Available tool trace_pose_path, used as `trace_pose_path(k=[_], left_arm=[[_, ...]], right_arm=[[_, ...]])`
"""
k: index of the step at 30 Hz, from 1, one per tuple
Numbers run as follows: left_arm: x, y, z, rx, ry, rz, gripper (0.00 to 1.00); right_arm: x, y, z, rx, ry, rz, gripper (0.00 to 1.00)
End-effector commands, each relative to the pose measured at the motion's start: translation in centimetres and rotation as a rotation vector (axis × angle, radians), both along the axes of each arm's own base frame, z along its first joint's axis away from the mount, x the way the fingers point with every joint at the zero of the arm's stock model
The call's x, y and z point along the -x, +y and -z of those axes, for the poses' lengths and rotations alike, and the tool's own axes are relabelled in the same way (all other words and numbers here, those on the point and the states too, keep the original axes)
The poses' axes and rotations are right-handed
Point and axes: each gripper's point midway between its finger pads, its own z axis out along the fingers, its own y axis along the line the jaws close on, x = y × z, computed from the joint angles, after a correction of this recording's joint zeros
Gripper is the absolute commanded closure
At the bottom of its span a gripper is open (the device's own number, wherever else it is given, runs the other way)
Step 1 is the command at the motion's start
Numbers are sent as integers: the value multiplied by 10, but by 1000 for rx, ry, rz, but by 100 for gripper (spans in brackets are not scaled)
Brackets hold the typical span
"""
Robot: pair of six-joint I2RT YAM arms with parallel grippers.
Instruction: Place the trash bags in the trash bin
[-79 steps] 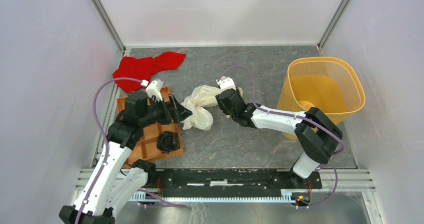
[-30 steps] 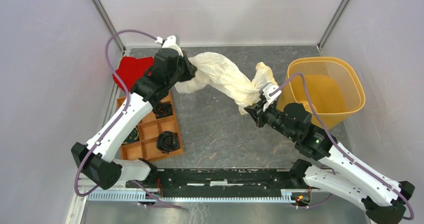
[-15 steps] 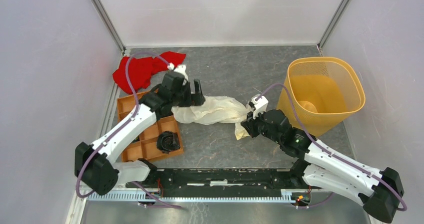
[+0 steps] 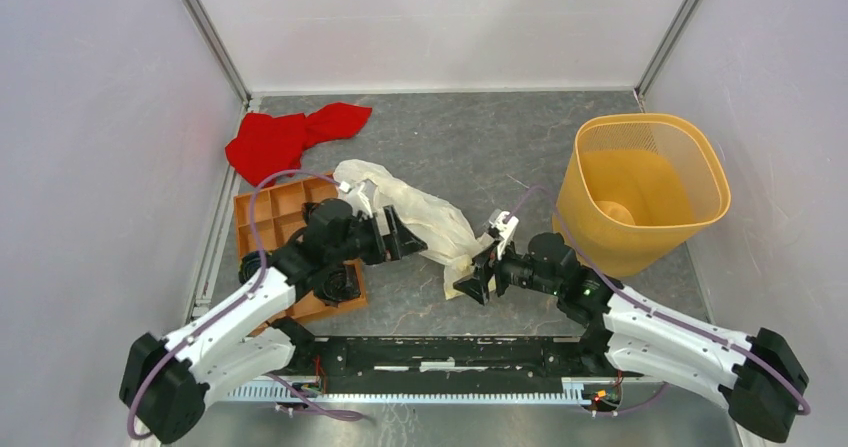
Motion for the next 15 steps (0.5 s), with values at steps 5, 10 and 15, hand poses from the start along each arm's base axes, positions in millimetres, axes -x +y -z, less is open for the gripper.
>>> trace_pose_path(k=[5,10,15], left_arm=[[4,-53,25,-32,89,86,2],[-15,-66,32,-58,40,37,7],[-21,-83,40,-34,58,65,15]], right_arm=[[-8,-11,-48,-73,-168,43,13],[-10,-24,-28,-41,-134,107,14],[-8,-34,-9,-17,-114,140,22]])
